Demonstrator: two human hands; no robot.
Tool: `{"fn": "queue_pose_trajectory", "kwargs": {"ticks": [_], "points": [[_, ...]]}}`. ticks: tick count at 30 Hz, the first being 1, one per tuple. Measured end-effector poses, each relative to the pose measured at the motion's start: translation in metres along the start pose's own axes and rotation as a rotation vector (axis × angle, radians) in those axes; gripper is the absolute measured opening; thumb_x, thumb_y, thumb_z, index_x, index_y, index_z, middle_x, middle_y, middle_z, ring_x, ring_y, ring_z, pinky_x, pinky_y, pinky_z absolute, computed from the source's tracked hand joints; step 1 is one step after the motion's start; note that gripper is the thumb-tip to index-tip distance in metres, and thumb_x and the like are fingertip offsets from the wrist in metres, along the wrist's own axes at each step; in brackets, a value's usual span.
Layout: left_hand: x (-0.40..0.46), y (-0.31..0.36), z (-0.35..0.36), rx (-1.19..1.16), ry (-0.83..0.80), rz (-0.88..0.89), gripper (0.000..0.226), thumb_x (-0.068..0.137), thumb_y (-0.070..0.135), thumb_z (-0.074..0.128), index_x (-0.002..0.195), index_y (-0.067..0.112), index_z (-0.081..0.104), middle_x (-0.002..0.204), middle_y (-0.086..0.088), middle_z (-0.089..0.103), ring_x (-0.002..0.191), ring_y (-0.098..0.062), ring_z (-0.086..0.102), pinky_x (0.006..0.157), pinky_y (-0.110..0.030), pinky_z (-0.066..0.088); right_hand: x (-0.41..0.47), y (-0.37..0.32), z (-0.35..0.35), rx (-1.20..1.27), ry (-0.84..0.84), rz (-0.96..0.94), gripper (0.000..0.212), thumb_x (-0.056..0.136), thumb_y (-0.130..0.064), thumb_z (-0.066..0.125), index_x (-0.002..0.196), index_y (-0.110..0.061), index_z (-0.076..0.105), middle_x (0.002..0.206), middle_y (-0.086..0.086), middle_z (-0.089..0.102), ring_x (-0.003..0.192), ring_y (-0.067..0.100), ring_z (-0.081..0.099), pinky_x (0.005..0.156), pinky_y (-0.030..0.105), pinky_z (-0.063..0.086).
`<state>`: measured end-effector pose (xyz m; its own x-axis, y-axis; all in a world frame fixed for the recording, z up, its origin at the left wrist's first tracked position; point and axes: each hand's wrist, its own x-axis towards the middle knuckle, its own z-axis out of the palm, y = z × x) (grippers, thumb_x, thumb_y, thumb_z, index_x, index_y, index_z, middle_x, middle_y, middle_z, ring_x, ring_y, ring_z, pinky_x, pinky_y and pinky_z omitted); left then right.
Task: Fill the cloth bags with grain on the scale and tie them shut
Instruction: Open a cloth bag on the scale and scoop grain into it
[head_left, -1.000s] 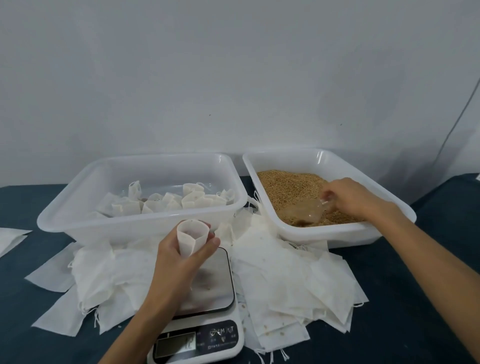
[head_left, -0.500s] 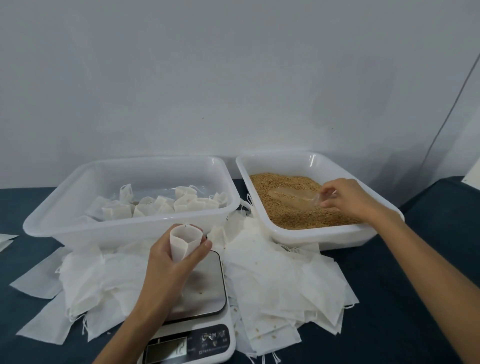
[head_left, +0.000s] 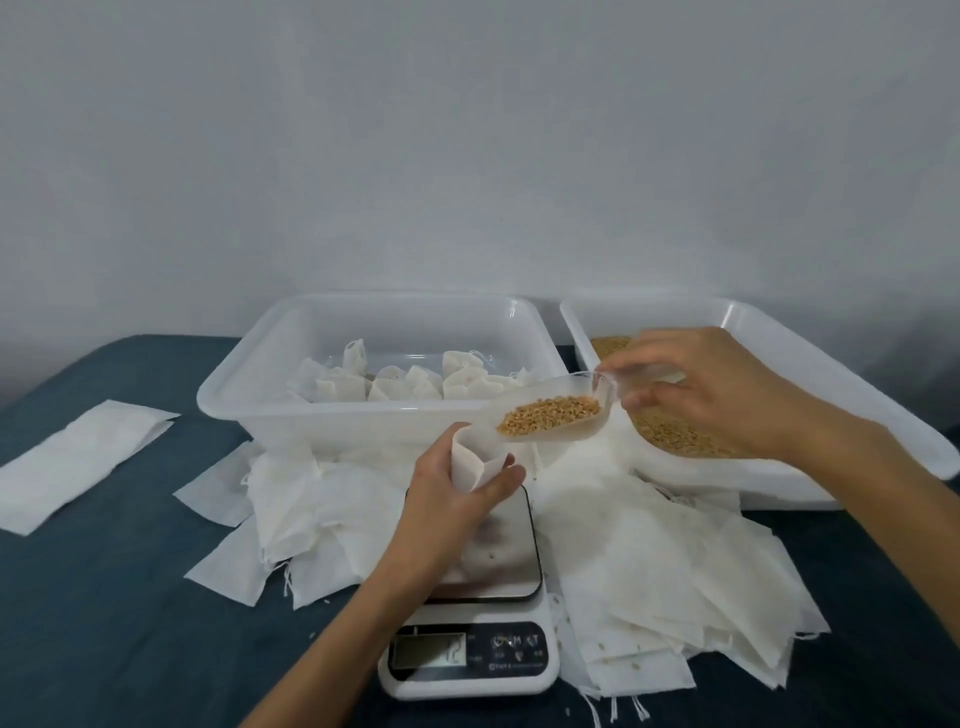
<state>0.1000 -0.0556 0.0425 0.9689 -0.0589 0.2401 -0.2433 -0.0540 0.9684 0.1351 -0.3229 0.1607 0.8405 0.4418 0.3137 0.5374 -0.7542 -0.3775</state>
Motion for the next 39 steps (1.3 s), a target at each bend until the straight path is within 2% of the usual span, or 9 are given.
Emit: {"fn": "queue_pose_trajectory", "kwargs": {"ticks": [2,5,7,10,13,19,21,25,39], "points": [[0.000,-0.001,0.000,0.002,0.011,-0.014,0.022,0.089,0.024,0.083,0.106,0.021,0.070,0.099,0.003,0.076,0.091,-0.014,0.072,0.072,-0.022,0.056,0.004,-0.009,-0.005,-0.089,-0.002,-0.043,0.033,0.087,-0.014,0.076,0.118,-0.026,0.074,0.101,-0.013,0.068,0.097,0.011,0.063,0.089,0.043,0.051],[0.000,-0.002,0.001,0.022,0.008,-0.034,0.030,0.085,0.035,0.083,0.110,0.024,0.069,0.102,0.003,0.075,0.095,-0.021,0.071,0.081,-0.038,0.062,0.008,-0.017,-0.009,-0.186,0.010,-0.100,0.035,0.084,-0.010,0.077,0.118,-0.020,0.075,0.098,-0.004,0.069,0.092,0.019,0.062,0.092,0.040,0.045],[-0.001,-0.002,0.001,0.032,-0.003,-0.038,0.036,0.082,0.042,0.080,0.112,0.026,0.069,0.104,0.003,0.075,0.097,-0.023,0.072,0.084,-0.045,0.062,0.008,-0.018,-0.010,-0.235,0.026,-0.123,0.035,0.084,-0.010,0.076,0.118,-0.022,0.075,0.099,-0.005,0.069,0.094,0.019,0.061,0.097,0.034,0.037],[-0.002,-0.001,0.003,0.024,-0.012,-0.039,0.037,0.080,0.044,0.080,0.112,0.027,0.068,0.103,0.002,0.074,0.097,-0.024,0.071,0.079,-0.043,0.063,0.009,-0.018,-0.010,-0.298,0.023,-0.127,0.036,0.086,-0.015,0.072,0.121,-0.026,0.072,0.104,-0.010,0.066,0.098,0.017,0.059,0.098,0.027,0.023],[-0.001,-0.002,0.002,0.032,-0.011,-0.033,0.035,0.080,0.044,0.080,0.109,0.029,0.068,0.103,0.003,0.075,0.098,-0.023,0.071,0.083,-0.044,0.062,0.012,-0.019,-0.011,-0.322,0.025,-0.138,0.037,0.085,-0.014,0.070,0.120,-0.025,0.073,0.104,-0.009,0.066,0.098,0.019,0.060,0.100,0.032,0.024],[-0.002,0.000,0.003,0.018,-0.020,-0.030,0.039,0.078,0.043,0.081,0.113,0.031,0.068,0.105,0.006,0.076,0.099,-0.013,0.073,0.093,-0.048,0.060,0.013,-0.025,-0.013,-0.367,0.049,-0.169,0.036,0.083,-0.014,0.078,0.117,-0.024,0.074,0.103,-0.008,0.067,0.095,0.019,0.059,0.101,0.038,0.029],[-0.002,0.001,0.003,0.013,-0.013,-0.030,0.038,0.079,0.041,0.082,0.112,0.030,0.069,0.105,0.004,0.076,0.101,-0.015,0.072,0.094,-0.050,0.059,0.013,-0.027,-0.014,-0.380,0.059,-0.180,0.036,0.082,-0.014,0.079,0.116,-0.024,0.074,0.103,-0.007,0.068,0.095,0.020,0.060,0.102,0.040,0.029],[-0.002,0.003,0.002,-0.005,-0.013,-0.023,0.035,0.080,0.035,0.083,0.112,0.026,0.069,0.102,0.002,0.076,0.101,-0.020,0.072,0.095,-0.054,0.058,0.014,-0.031,-0.014,-0.410,0.063,-0.191,0.034,0.082,-0.013,0.080,0.115,-0.022,0.075,0.102,-0.005,0.069,0.094,0.025,0.061,0.102,0.042,0.030],[-0.001,0.000,0.000,-0.003,-0.030,-0.015,0.035,0.079,0.036,0.084,0.111,0.030,0.070,0.101,0.003,0.076,0.100,-0.018,0.073,0.095,-0.049,0.059,0.013,-0.038,-0.013,-0.430,0.084,-0.200,0.034,0.080,-0.008,0.081,0.112,-0.020,0.077,0.100,-0.001,0.069,0.094,0.028,0.061,0.100,0.045,0.032]]}}
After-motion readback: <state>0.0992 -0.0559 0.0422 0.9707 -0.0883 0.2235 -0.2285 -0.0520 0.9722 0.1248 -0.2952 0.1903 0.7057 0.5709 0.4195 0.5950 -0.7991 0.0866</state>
